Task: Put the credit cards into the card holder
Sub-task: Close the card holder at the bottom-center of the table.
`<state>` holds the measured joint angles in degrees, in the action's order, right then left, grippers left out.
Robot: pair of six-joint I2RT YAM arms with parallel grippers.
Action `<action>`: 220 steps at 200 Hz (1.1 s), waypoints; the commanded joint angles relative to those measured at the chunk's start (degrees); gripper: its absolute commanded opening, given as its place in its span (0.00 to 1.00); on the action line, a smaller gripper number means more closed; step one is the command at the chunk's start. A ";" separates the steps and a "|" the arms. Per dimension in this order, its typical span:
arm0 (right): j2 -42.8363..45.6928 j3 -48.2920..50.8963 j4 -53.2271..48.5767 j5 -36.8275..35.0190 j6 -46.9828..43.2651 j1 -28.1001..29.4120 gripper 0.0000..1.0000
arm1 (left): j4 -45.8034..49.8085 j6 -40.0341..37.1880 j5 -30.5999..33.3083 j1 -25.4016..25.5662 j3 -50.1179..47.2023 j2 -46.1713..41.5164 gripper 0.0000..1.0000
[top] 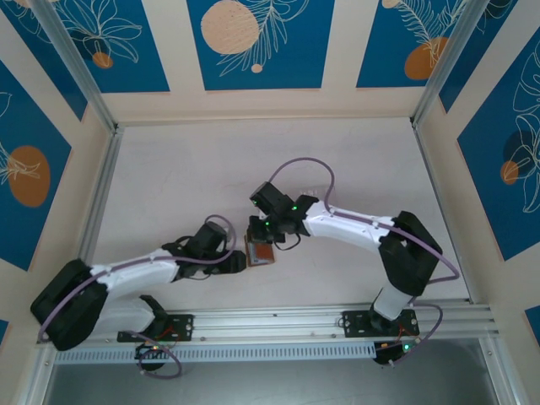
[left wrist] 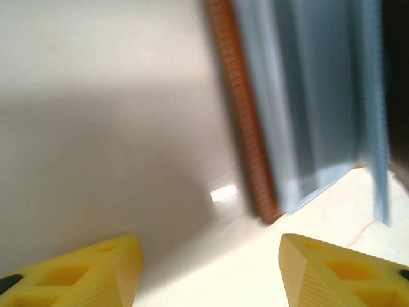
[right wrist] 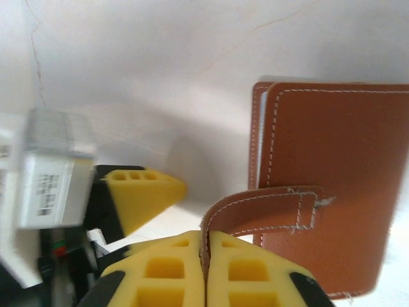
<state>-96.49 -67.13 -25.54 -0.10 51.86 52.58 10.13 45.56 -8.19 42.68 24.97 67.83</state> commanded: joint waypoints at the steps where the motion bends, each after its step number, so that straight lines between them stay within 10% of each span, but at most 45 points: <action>1: -5.74 -4.31 1.73 3.86 -0.65 1.76 0.18 | 14.18 2.26 4.80 -2.26 -2.32 -8.00 0.63; 42: -4.26 -7.64 -1.10 7.72 -8.15 1.08 0.49 | 24.57 1.52 6.68 -4.18 -1.68 -21.67 0.65; 94: 10.59 -1.22 -5.86 10.10 -11.88 -3.95 0.59 | 25.02 -2.91 4.93 -4.43 4.02 -18.40 0.65; 136: 16.05 8.55 -9.42 2.91 -8.29 -11.84 0.37 | 26.47 -4.93 5.37 -4.47 8.67 -17.71 0.65; 182: 4.34 5.54 -5.04 2.12 -8.70 -7.10 0.17 | 27.51 -7.97 4.25 -4.49 14.67 -14.67 0.63; 220: -7.07 0.68 -1.76 3.84 -8.62 -3.72 0.19 | 26.60 -10.36 3.02 -4.44 20.32 -8.72 0.62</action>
<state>-98.85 -62.52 -29.32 2.55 43.42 47.22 36.32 38.33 -3.40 38.83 41.45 55.44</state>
